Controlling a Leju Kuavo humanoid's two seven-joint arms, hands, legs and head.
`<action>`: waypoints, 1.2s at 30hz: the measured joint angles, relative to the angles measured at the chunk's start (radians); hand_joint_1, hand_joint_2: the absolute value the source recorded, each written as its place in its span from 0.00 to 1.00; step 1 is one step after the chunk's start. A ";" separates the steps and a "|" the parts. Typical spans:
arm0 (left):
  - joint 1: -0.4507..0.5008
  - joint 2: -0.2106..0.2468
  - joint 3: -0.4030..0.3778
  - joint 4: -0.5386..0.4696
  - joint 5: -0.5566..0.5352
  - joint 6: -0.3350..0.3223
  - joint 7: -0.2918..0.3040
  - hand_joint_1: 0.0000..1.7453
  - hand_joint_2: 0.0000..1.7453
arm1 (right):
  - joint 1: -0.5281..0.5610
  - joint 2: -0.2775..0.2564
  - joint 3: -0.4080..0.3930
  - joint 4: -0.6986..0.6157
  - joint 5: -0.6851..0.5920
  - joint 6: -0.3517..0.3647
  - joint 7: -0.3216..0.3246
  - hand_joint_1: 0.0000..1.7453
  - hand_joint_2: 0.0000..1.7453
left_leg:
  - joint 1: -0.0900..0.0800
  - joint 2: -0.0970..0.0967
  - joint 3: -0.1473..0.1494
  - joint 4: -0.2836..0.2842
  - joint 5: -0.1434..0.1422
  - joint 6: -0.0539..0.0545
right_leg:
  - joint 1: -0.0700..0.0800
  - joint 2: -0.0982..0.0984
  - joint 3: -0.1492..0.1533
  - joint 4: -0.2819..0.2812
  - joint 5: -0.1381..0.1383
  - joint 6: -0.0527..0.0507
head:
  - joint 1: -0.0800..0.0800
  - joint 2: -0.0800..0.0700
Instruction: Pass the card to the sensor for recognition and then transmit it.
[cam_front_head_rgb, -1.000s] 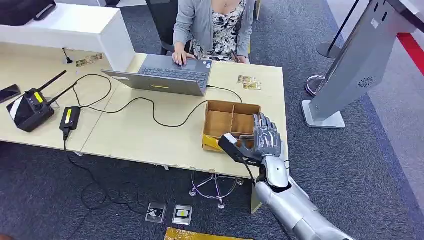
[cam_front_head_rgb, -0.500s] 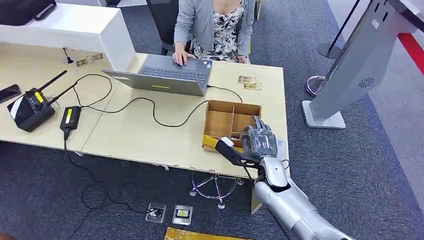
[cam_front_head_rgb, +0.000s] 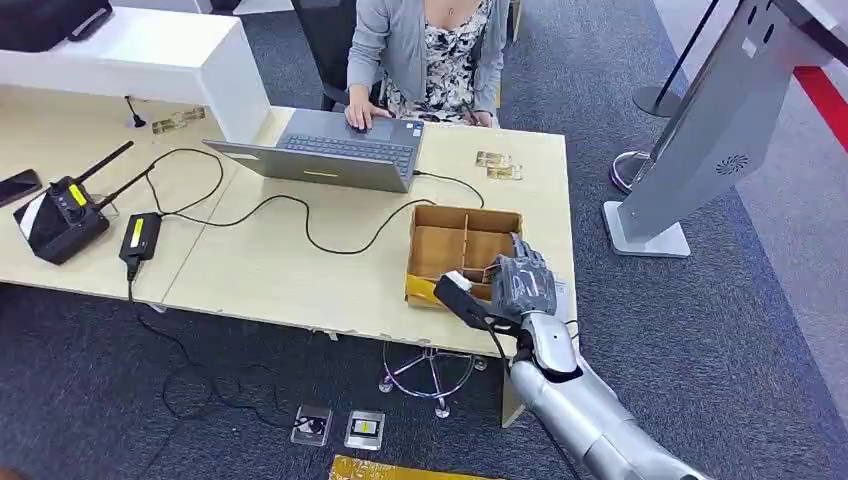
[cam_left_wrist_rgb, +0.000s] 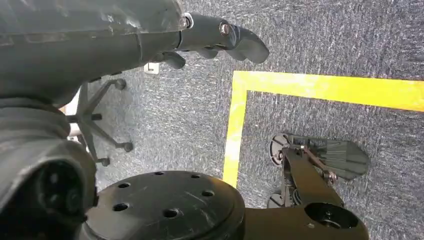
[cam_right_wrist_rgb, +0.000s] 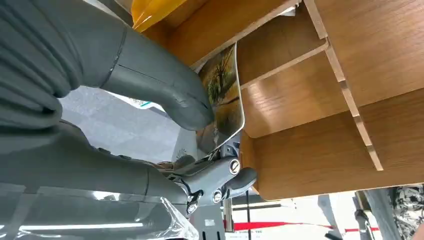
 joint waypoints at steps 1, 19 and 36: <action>0.000 0.000 0.000 0.000 0.000 0.000 0.000 0.00 0.00 | 0.000 0.000 0.000 0.000 0.000 -0.001 0.000 1.00 1.00 | 0.000 0.000 0.000 0.000 0.000 0.000 | 0.000 0.000 0.000 0.000 0.000 0.000 | 0.000 0.000; 0.000 0.000 -0.002 0.000 -0.022 -0.002 -0.013 0.00 0.00 | -0.050 -0.004 -0.006 -0.150 0.151 -0.190 -0.021 1.00 1.00 | 0.000 0.000 0.000 0.000 0.000 0.000 | 0.000 0.001 0.000 0.000 0.000 0.000 | 0.000 0.000; 0.000 0.007 -0.015 0.000 -0.049 -0.031 -0.032 0.00 0.00 | -0.134 -0.006 -0.013 -0.220 0.137 -0.185 -0.058 1.00 1.00 | 0.000 0.001 0.000 0.000 0.000 0.000 | 0.000 0.001 0.000 0.000 0.001 0.000 | 0.000 0.000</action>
